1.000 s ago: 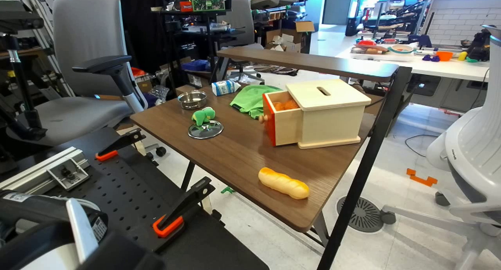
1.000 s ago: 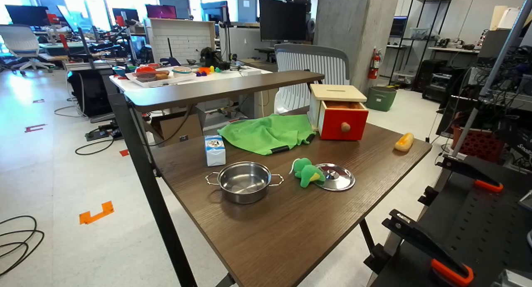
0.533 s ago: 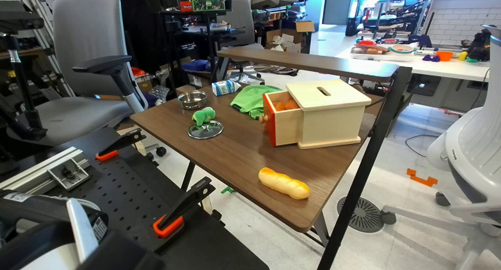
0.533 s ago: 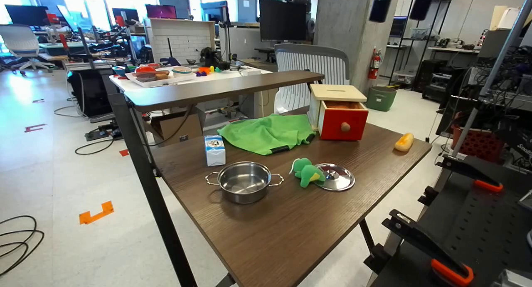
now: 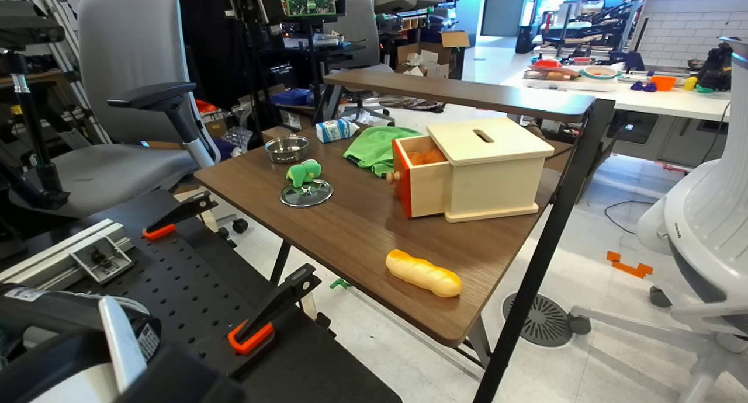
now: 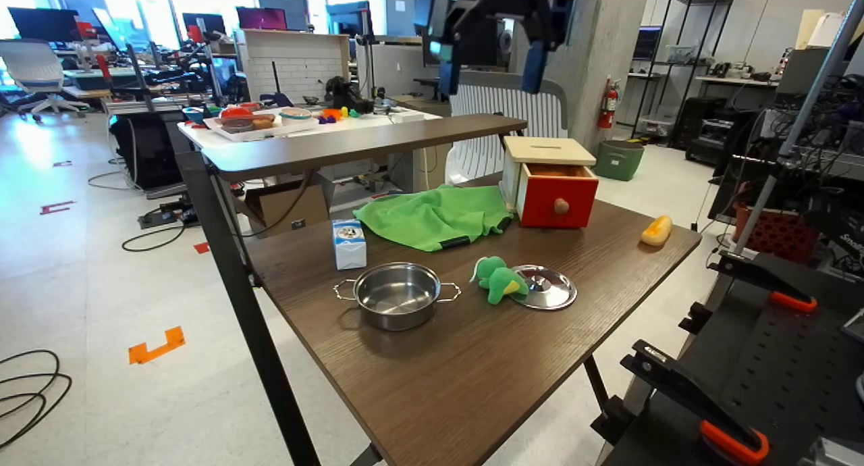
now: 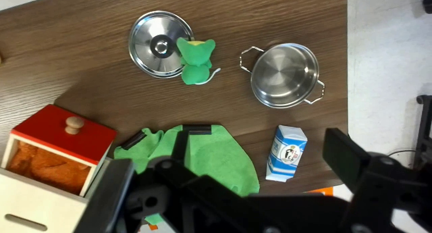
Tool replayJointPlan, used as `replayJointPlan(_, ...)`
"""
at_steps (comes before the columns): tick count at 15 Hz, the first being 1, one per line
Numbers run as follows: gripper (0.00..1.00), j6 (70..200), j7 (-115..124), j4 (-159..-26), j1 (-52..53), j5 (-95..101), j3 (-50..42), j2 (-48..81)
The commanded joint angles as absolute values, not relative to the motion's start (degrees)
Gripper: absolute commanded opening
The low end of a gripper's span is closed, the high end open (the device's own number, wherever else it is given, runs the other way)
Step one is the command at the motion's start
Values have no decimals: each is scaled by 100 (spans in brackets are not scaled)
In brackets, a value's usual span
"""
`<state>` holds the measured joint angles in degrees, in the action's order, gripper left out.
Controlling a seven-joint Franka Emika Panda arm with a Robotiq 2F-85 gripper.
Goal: Move the milk carton to the right
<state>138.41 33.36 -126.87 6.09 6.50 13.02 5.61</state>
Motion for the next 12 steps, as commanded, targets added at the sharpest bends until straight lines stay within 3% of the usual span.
replayJointPlan(1, 100, 13667, 3946, -11668, 1027, 833, 1042, 1533)
replayJointPlan(12, 100, 13116, 4897, -9440, 2221, 997, 389, 3745)
